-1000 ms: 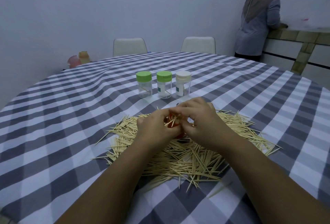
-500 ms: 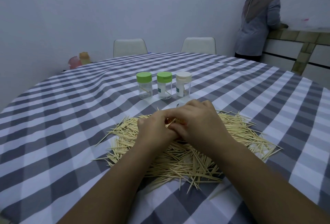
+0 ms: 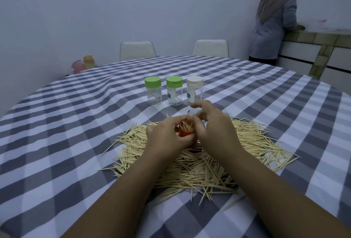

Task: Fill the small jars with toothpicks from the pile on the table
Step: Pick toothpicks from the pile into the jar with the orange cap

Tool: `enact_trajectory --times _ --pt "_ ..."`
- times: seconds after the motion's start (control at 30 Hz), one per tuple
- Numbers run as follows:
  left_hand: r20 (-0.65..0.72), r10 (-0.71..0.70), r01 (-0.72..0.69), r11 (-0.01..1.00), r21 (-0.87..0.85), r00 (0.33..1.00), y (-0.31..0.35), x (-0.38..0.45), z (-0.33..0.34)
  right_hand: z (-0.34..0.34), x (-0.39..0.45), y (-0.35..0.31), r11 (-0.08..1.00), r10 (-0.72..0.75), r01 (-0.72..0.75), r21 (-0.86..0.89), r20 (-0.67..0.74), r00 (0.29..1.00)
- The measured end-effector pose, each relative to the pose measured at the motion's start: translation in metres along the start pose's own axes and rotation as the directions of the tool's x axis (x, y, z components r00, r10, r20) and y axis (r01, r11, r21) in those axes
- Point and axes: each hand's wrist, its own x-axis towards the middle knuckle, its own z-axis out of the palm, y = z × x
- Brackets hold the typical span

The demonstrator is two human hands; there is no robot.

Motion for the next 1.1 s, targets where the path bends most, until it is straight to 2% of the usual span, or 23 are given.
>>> enact_trajectory --times 0.07,0.17,0.33,0.43,0.53,0.63,0.7,0.77,0.83,0.93,1.0,1.1 --pt "0.000 0.010 -0.010 1.000 0.015 1.000 -0.002 0.001 0.001 0.000 0.001 0.004 0.992 0.055 -0.055 0.117 0.002 0.998" --pt "0.006 0.002 -0.002 0.999 0.043 1.000 -0.003 0.002 0.002 0.002 0.003 0.003 0.980 0.067 -0.069 0.186 0.016 0.998" --pt "0.016 0.029 -0.030 0.998 0.060 0.999 -0.002 0.001 0.003 0.004 0.001 -0.001 0.976 0.026 -0.063 0.208 0.176 0.984" --pt "0.011 0.021 -0.021 0.999 0.045 1.000 -0.005 0.002 0.004 0.004 -0.002 -0.002 0.988 -0.019 -0.027 0.153 0.291 0.956" --pt "-0.001 0.023 -0.023 0.999 0.028 1.000 -0.004 0.002 0.003 -0.002 0.001 -0.003 0.977 -0.009 -0.053 0.207 0.285 0.959" --pt "0.015 -0.022 0.021 0.998 0.057 1.000 -0.004 0.001 0.003 -0.019 0.008 0.000 0.958 0.063 -0.128 0.255 0.248 0.967" --pt "0.015 -0.053 0.051 0.996 0.070 0.999 -0.005 0.002 0.004 -0.034 0.013 0.009 0.974 0.135 -0.177 0.139 0.267 0.954" --pt "0.021 -0.072 0.071 0.996 0.060 0.997 -0.006 0.001 0.004 -0.048 0.016 0.021 0.969 0.236 -0.198 -0.146 0.331 0.914" --pt "0.039 -0.081 0.079 0.996 0.051 0.996 -0.006 0.001 0.003 -0.058 0.014 0.027 0.890 0.359 -0.164 -0.426 0.430 0.828" --pt "0.046 -0.077 0.074 0.996 0.055 0.996 -0.005 0.001 0.003 -0.058 0.011 0.029 0.804 0.455 -0.079 -0.590 0.524 0.720" --pt "0.048 -0.078 0.075 0.996 0.058 0.996 -0.004 0.001 0.003 -0.055 0.009 0.029 0.770 0.463 -0.036 -0.636 0.520 0.718" --pt "0.051 -0.072 0.068 0.996 0.062 0.996 -0.005 0.002 0.003 -0.048 0.010 0.035 0.717 0.392 0.047 -0.695 0.459 0.798"
